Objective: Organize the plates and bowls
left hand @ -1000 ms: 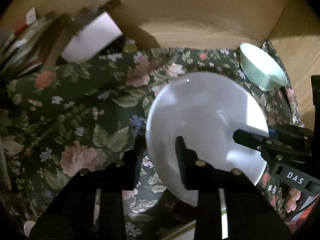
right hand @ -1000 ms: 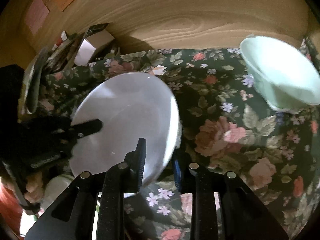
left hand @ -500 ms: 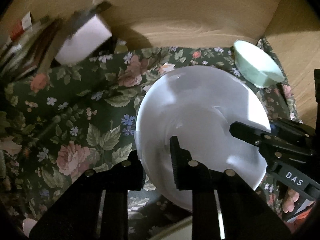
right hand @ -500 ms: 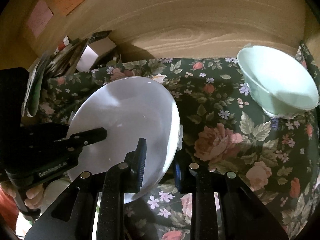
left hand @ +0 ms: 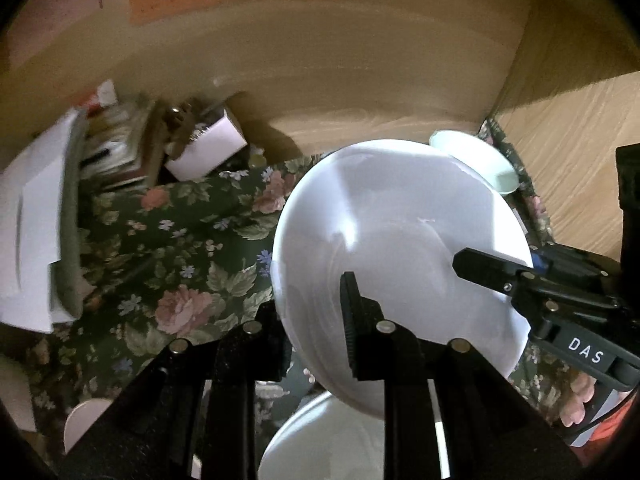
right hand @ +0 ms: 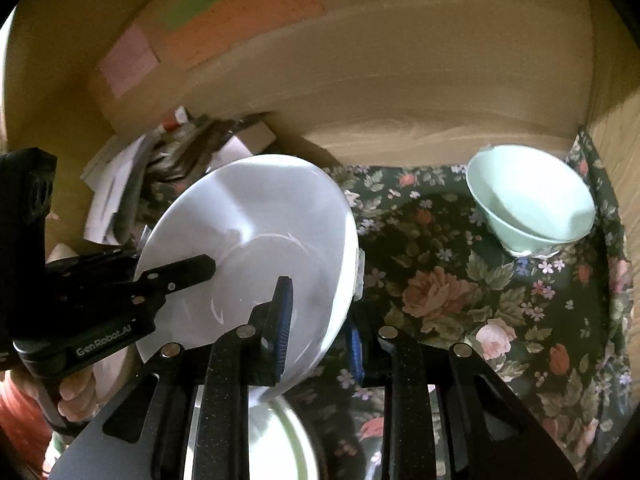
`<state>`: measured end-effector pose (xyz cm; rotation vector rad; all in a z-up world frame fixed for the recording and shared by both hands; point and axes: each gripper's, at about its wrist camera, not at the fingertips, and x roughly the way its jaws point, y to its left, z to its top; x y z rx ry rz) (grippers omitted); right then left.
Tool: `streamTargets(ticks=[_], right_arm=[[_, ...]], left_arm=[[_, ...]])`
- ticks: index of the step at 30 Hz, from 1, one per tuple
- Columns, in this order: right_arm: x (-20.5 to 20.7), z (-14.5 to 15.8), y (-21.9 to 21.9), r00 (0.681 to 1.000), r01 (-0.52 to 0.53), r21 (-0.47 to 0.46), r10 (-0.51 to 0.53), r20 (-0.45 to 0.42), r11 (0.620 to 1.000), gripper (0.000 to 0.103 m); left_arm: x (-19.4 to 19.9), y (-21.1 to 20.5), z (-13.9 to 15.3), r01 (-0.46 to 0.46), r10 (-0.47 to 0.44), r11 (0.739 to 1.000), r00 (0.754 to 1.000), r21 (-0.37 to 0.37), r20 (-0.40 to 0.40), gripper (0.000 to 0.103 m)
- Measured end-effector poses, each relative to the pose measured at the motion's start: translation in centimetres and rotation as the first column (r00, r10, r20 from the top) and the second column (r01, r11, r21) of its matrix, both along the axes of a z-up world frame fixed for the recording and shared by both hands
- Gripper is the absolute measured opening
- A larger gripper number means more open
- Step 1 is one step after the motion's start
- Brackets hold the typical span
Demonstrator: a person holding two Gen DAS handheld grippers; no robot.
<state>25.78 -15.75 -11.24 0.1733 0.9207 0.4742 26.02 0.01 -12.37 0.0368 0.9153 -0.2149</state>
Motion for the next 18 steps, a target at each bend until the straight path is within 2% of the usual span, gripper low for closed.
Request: streamTargets(ticks=[8, 18], right_arm=[[-2.0, 1.7, 1.4, 0.999, -0.024, 0.004, 0.023, 0.044, 1.0, 0.022], [-4.1, 2.4, 4.1, 0.996, -0.065, 0.023, 0.063, 0.069, 0.998, 0.022]], left_arm=[[-3.6, 1.2, 1.6, -0.027, 0.027, 1.0, 0.999, -0.004, 0.046, 0.021], [-7.1, 3.6, 2.3, -0.075, 0.075, 0.997, 0.995, -0.013, 0.061, 0.021]])
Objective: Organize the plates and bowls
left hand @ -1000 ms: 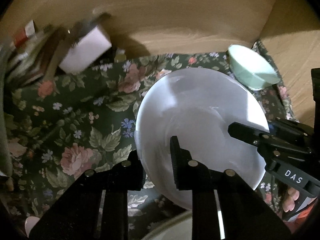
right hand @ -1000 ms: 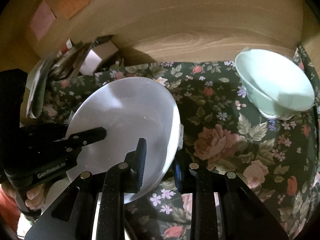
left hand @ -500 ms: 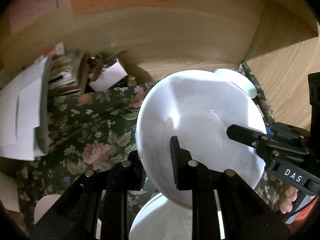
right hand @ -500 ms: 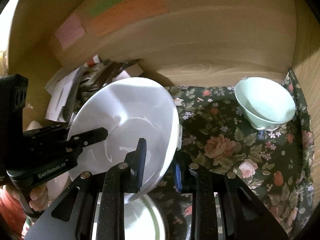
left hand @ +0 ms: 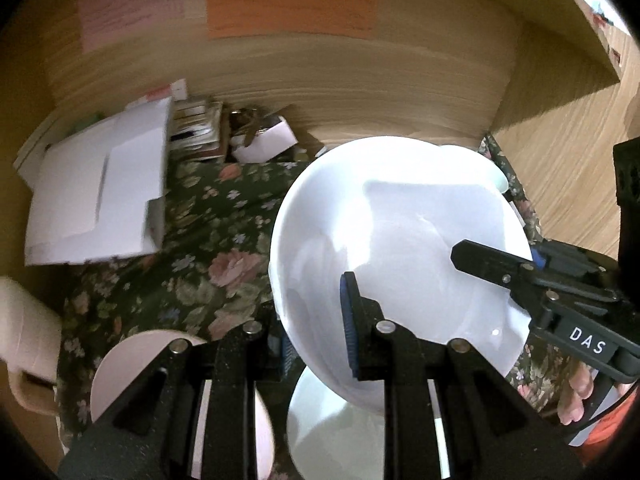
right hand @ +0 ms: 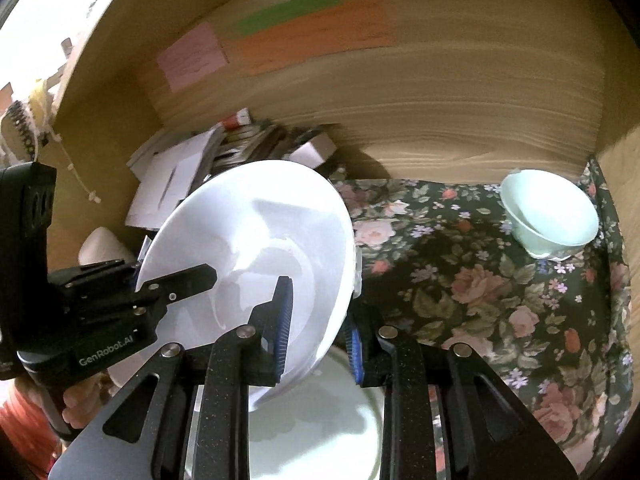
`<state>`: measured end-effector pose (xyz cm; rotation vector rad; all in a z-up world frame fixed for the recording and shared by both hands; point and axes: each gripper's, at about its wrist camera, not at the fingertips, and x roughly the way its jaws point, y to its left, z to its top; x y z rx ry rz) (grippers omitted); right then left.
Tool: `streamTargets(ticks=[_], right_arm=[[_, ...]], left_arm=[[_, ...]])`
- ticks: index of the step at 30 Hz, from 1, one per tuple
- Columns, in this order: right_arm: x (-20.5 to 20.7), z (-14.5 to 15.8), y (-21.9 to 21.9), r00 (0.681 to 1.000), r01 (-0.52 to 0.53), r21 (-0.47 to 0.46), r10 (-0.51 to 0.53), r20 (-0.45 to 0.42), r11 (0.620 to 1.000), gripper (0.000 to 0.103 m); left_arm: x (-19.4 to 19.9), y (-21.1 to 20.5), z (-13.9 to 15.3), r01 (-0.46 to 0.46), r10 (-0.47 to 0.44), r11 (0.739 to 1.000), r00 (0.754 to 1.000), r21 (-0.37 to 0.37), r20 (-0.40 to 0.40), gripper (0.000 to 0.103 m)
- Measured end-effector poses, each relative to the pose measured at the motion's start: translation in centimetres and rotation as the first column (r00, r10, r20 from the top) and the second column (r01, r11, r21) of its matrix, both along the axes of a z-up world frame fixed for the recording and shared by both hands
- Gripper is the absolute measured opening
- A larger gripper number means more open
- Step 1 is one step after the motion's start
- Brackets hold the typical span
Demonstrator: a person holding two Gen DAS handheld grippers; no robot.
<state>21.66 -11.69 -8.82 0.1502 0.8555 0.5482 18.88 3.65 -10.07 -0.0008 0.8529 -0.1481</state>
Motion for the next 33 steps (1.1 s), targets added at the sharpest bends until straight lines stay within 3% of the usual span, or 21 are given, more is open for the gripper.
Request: streamTargets(ticks=[19, 33], right_arm=[[-2.5, 0.2, 7.5, 0.987, -0.161, 0.023, 0.161, 0.008, 0.987, 0.022], [-2.9, -1.4, 12.6, 0.966, -0.255, 0.014, 0.256, -0.027, 0.967, 0.022]], left_arm=[[-6.0, 7.6, 0.1, -0.165, 0.166, 0.986, 0.986, -0.024, 0.02, 0.021], [-8.2, 12.7, -1.6, -0.259, 0.259, 0.965, 0.966, -0.05, -0.011, 0.021]])
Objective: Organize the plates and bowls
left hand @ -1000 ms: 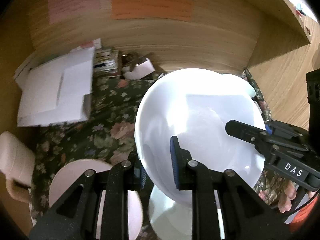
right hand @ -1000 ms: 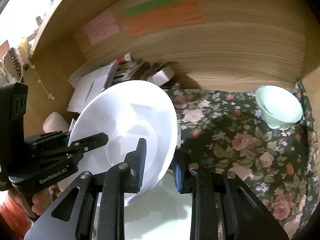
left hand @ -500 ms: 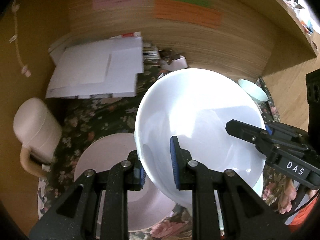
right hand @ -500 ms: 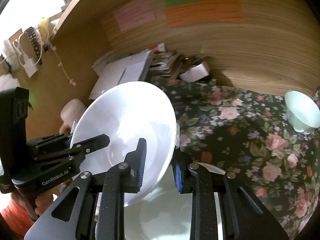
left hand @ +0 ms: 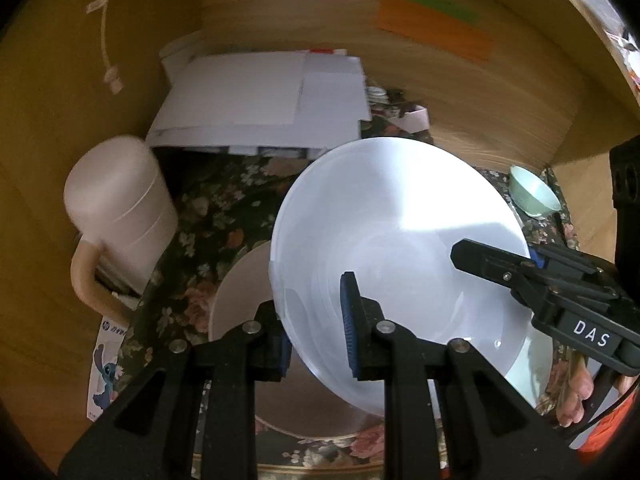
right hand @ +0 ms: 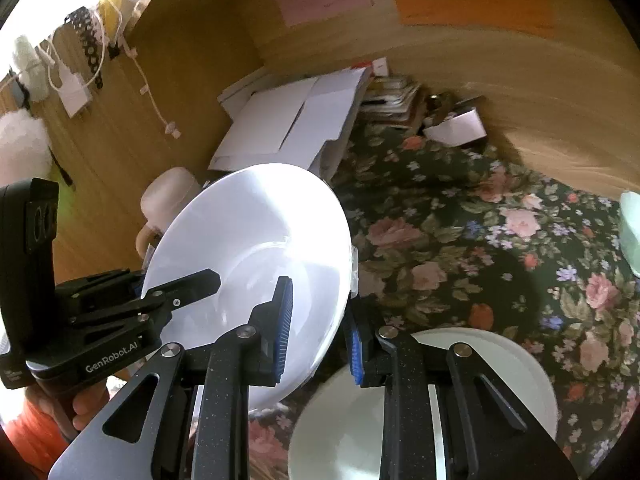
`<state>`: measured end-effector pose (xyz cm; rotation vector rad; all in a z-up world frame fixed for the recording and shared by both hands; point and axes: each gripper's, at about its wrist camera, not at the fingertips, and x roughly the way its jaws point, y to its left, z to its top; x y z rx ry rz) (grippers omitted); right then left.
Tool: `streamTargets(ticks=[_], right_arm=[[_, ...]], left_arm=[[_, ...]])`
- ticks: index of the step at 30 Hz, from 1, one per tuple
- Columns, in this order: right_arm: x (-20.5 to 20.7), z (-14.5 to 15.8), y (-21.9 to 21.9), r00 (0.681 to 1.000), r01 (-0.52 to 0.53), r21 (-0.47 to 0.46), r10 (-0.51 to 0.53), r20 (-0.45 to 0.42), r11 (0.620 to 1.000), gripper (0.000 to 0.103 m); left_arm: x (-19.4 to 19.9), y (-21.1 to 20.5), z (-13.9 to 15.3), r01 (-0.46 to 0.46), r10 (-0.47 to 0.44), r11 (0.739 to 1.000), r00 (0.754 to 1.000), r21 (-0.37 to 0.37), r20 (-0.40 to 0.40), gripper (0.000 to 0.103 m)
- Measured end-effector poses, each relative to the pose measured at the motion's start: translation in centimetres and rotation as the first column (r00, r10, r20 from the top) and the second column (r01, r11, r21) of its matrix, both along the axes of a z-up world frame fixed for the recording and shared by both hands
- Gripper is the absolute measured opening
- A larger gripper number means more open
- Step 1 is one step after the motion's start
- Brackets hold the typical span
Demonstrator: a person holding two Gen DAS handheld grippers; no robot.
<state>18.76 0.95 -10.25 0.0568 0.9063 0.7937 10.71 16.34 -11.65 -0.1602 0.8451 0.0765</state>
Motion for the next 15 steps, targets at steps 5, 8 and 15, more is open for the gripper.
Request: streamTargets(ticks=[5, 8, 15], right_arm=[[0.0, -1.1, 1.3, 1.0, -0.021, -0.013, 0.02, -0.02, 1.0, 0.022], [0.3, -1.9, 1.9, 0.999, -0.031, -0.02, 0.03, -0.041, 0.999, 0.022], [0.3, -3.4, 3.1, 0.995, -0.064, -0.047, 0.061, -0.077, 0.997, 0.022]], left_arm=[[-0.2, 1.4, -1.1, -0.021, 0.021, 1.0, 1.0, -0.008, -0.022, 0.021], [-0.1, 1.8, -1.9, -0.026, 0.025, 1.0, 0.999, -0.017, -0.039, 0.021], [-0.3, 2.8, -3.3, -0.036, 0.035, 0.999, 0.997, -0.011, -0.063, 0.021]])
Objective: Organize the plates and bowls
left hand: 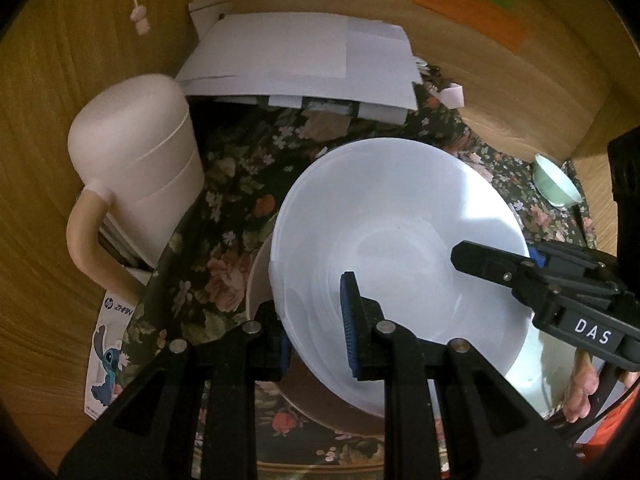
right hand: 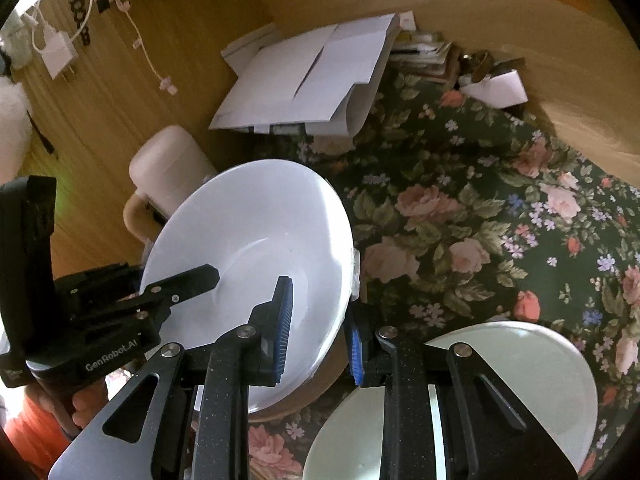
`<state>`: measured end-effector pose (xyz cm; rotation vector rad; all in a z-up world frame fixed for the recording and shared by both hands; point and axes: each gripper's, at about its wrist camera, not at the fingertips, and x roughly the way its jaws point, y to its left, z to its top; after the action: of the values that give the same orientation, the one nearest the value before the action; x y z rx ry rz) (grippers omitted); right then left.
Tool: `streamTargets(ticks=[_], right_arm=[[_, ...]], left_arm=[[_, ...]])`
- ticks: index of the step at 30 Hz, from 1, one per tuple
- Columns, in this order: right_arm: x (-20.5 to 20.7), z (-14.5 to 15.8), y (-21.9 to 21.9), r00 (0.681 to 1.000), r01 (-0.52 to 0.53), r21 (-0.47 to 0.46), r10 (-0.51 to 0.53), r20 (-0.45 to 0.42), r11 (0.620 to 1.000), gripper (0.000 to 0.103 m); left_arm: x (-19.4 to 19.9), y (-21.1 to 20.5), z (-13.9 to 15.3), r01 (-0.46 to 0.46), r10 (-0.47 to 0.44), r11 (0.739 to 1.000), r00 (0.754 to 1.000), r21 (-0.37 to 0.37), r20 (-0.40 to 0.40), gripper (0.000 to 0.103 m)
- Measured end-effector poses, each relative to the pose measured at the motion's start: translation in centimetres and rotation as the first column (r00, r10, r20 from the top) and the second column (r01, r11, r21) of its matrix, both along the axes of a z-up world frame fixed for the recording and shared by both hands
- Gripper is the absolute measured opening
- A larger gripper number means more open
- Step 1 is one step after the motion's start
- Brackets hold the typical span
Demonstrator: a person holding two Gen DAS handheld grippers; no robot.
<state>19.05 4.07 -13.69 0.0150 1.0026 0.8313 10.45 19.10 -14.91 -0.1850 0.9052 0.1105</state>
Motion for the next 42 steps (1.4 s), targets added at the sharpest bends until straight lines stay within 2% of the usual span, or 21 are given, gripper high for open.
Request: streamTargets(ticks=[11, 24, 36, 39, 41, 42], right_arm=[[-0.5, -0.6, 0.3, 1.0, -0.031, -0.042, 0.031, -0.008, 0.999, 0.023], [-0.6, 0.7, -0.7, 0.999, -0.035, -0.057, 0.037, 0.033, 0.998, 0.025], [-0.7, 0.5, -1.3, 0.999, -0.019, -0.054, 0.021, 0.029, 0.998, 0.025], [-0.6, 0.4, -1.5, 0.999, -0.016, -0.05, 0.018, 0.027, 0.999, 0.026], [-0.7, 0.6, -1.6, 0.999, -0.007, -0.044, 0.008, 0.04, 0.999, 0.037], [-0.8, 0.7, -1.7, 0.999, -0.003, -0.043, 0.005, 0.052, 0.999, 0.04]], left_arm=[[0.0, 0.6, -0.8, -0.003, 0.003, 1.0, 1.0, -0.019, -0.016, 0.021], [0.1, 0.2, -1.2, -0.003, 0.003, 1.0, 1.0, -0.01, -0.019, 0.021], [0.9, -0.7, -1.4, 0.004, -0.002, 0.998, 0.999, 0.065, -0.034, 0.021], [1.0, -1.1, -1.2, 0.035, -0.032, 0.997, 0.998, 0.07, -0.045, 0.033], [1.0, -1.5, -0.9, 0.045, -0.042, 0.995, 0.998, 0.09, -0.042, 0.047], [1.0, -1.8, -0.7, 0.044, -0.041, 0.993, 0.999, 0.11, -0.034, 0.05]])
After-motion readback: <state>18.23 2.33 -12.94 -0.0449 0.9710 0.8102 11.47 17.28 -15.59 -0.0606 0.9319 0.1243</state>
